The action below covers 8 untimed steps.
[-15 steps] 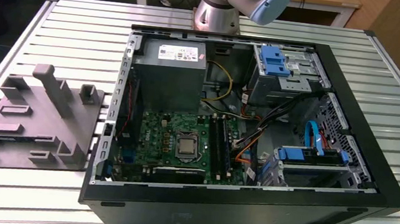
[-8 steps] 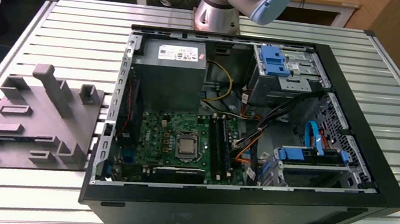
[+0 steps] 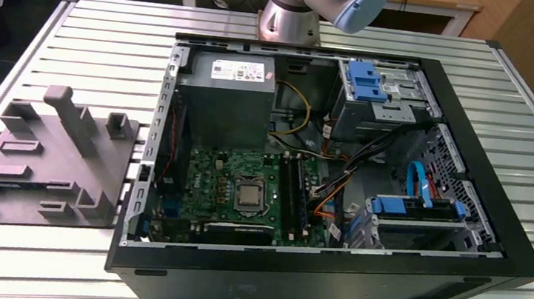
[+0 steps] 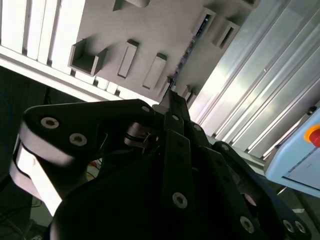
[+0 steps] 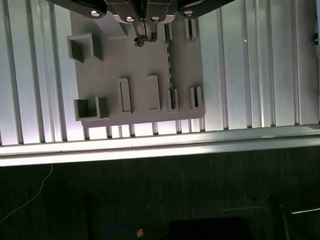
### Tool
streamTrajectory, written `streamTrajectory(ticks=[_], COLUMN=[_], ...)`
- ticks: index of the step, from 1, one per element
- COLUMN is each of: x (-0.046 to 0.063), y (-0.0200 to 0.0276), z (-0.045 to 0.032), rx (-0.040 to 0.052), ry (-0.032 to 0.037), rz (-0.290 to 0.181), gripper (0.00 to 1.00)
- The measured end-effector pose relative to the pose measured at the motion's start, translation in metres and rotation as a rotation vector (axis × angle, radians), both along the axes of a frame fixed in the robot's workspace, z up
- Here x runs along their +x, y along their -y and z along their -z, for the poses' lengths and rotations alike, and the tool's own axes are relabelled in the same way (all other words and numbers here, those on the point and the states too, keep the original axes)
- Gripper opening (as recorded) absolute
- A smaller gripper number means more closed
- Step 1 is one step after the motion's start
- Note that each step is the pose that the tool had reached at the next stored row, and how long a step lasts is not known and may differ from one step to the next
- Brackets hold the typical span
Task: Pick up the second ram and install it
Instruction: 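Pick up the second ram and move it above second insertion slot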
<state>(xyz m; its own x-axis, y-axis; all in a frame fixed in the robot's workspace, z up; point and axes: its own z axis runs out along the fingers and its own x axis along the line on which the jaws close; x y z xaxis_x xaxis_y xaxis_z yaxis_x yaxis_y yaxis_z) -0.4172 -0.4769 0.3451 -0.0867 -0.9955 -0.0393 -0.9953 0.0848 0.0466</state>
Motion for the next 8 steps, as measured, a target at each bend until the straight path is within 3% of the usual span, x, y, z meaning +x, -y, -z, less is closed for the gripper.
streamTrajectory(ticks=[1, 6, 8], x=[0.0000, 0.0000, -0.0001], y=[0.0001, 0.0002, 0.0002], z=[0.0007, 0.0053, 0.0058], rx=[0.0004, 0.0002, 0.0002], ry=[-0.0018, -0.0240, -0.0264], rz=[-0.002, -0.014, -0.015], gripper=[0.10, 0.10, 0.10])
